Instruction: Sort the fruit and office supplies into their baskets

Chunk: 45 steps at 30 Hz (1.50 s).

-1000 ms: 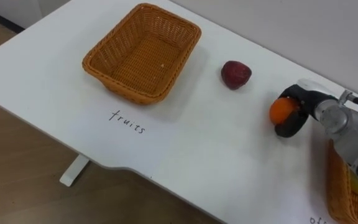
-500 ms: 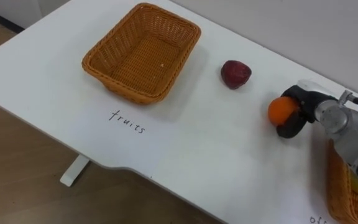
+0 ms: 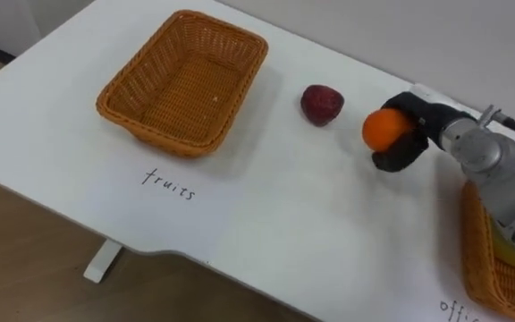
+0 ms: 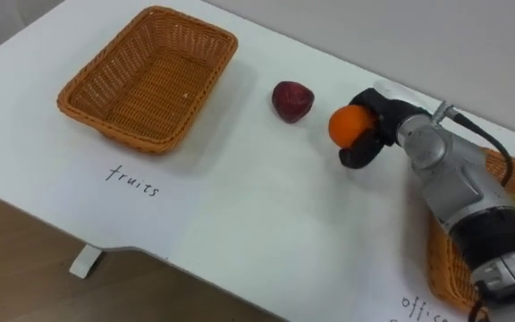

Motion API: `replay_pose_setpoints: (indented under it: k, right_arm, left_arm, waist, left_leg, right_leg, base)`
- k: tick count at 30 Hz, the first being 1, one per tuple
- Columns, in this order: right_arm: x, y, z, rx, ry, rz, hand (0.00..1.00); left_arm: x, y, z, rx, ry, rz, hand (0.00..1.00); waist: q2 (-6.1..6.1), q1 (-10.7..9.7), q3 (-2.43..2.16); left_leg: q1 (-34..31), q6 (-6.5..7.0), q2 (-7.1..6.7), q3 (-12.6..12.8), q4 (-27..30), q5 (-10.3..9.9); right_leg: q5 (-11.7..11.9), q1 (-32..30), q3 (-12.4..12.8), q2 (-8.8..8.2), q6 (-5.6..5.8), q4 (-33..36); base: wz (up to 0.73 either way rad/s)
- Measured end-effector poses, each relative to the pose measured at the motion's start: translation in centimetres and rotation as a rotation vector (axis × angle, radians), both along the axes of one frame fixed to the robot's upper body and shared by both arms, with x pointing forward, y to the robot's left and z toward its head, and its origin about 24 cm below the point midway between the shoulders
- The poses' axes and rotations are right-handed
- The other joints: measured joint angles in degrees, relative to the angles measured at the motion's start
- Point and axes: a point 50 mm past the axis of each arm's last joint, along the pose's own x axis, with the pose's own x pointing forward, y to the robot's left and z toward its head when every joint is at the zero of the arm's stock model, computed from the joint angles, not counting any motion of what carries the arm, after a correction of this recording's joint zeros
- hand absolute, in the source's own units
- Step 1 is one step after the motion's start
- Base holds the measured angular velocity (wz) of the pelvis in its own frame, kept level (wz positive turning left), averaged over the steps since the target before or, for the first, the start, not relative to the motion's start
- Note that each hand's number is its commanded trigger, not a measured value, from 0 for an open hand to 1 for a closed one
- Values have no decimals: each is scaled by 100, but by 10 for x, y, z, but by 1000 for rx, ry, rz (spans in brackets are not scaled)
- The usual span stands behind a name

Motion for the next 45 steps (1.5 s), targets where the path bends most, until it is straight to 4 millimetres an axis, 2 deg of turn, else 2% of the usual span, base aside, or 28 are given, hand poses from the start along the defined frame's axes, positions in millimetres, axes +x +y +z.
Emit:
replay_pose_setpoints:
  k: [5, 6, 11, 23, 28, 32, 33, 34, 36, 39, 45]
  right_arm:
    - [1, -3, 9, 41, -37, -13, 100]
    - [1, -2, 12, 49, -46, -12, 100]
    - [1, 7, 33, 79, -129, 34, 100]
    - [1, 14, 49, 89, -189, 67, 100]
    - [-2, 24, 64, 48, -245, 90, 100]
    - [-1, 27, 71, 49, -264, 101, 100]
    - [0, 28, 72, 48, -269, 103, 100]
    - [1, 29, 75, 48, -277, 106, 100]
    - [1, 29, 76, 44, -277, 107, 100]
    - [1, 32, 76, 53, -271, 113, 100]
    - [1, 40, 70, 72, -243, 139, 100]
  left_arm:
    - [4, -6, -1, -13, -31, -1, 0]
    - [3, -8, -1, -16, -41, 1, 0]
    - [-6, -11, -2, -28, -39, 36, 0]
    - [-24, -13, -5, -36, 18, 65, 0]
    - [-26, -17, -7, -64, 33, 68, 0]
    - [-25, -16, -6, -62, 26, 77, 0]
    - [-25, -15, -6, -62, 25, 79, 0]
    - [-25, -15, -6, -61, 23, 84, 0]
    - [-25, -14, -6, -59, 21, 87, 0]
    - [-26, -16, -6, -62, 18, 93, 0]
    - [-29, -18, -7, -72, 21, 104, 0]
  waist:
    - [75, -11, 1]
    - [98, -17, -13]
    - [189, -75, -10]
    - [182, -143, -16]
    - [112, -166, -37]
    - [37, -103, -35]
    - [23, -73, -24]
    - [24, -4, 24]
    - [4, 6, 36]
    - [-6, 173, 34]
    - [3, 338, 41]
  left_leg:
    - [238, 1, -1, 0, -121, 0]
    - [278, 2, -1, -1, -142, 1]
    - [358, -6, -3, -22, -167, 16]
    - [431, -16, -28, -80, -330, 119]
    - [483, -8, -109, -208, -343, 123]
    - [573, 3, -117, -337, -379, 129]
    - [584, 3, -119, -337, -382, 129]
    - [615, 3, -127, -352, -383, 129]
    - [623, 6, -180, -475, -375, 131]
    - [651, 13, -191, -499, -375, 128]
    - [650, 18, -218, -673, -330, 131]
  right_leg:
    - [-1, 216, 25, -1, 3, -4]
    - [-2, 242, 25, -3, 3, -4]
    - [-2, 313, -15, -2, 4, -11]
    - [-5, 346, -96, -33, 9, 0]
    - [-28, 444, -207, -61, 45, -8]
    - [-49, 551, -248, -81, 78, 1]
    - [-49, 559, -246, -81, 78, 2]
    - [-49, 601, -253, -80, 78, -2]
    - [-55, 654, -303, -89, 87, -4]
    - [-62, 697, -366, -101, 99, -5]
    - [-74, 779, -405, -122, 119, -5]
  base:
    - [-1]
    - [-5]
    - [-1]
    - [2]
    - [13]
    - [17]
    - [0]
    - [5]
    - [24]
    - [11]
    - [16]
